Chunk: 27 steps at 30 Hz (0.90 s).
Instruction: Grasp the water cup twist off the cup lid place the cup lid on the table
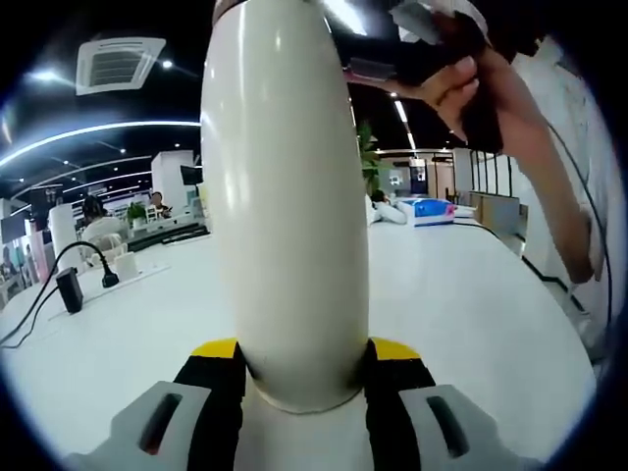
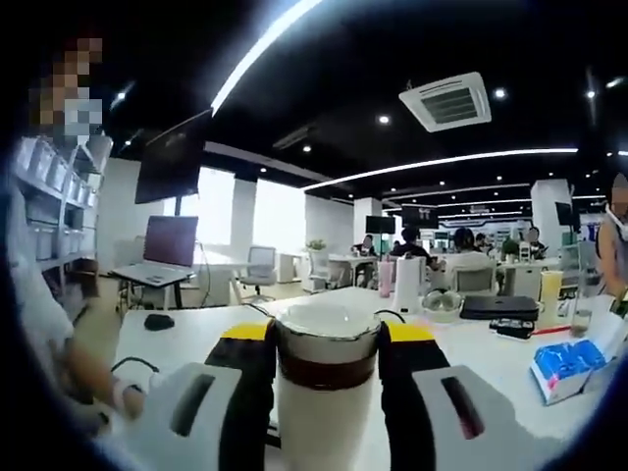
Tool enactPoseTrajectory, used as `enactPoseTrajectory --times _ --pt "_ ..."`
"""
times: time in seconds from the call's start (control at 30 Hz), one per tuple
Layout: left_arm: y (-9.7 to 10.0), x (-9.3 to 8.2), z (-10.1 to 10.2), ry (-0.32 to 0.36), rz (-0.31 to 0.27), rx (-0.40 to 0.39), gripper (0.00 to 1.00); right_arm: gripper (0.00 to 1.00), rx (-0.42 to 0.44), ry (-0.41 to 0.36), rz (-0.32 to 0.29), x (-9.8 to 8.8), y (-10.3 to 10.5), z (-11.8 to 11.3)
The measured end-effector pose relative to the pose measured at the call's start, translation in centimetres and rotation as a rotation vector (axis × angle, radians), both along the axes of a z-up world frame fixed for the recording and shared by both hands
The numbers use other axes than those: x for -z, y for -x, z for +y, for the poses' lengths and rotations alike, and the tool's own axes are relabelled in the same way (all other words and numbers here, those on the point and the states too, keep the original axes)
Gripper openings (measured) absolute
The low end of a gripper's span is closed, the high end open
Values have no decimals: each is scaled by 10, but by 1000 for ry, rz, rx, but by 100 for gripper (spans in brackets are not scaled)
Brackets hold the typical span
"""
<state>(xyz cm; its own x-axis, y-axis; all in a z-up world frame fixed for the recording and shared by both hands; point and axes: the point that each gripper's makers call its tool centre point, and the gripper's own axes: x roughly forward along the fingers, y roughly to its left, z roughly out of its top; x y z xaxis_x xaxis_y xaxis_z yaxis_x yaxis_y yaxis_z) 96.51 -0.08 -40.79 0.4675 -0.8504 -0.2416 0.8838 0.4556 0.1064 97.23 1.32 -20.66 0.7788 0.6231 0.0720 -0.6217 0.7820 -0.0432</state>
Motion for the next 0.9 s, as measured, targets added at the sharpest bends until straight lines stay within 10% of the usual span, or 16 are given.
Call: enactPoseTrajectory --times 0.9 --pt "1 0 0 0 0 -3 49 44 -203 55 26 4 2 3"
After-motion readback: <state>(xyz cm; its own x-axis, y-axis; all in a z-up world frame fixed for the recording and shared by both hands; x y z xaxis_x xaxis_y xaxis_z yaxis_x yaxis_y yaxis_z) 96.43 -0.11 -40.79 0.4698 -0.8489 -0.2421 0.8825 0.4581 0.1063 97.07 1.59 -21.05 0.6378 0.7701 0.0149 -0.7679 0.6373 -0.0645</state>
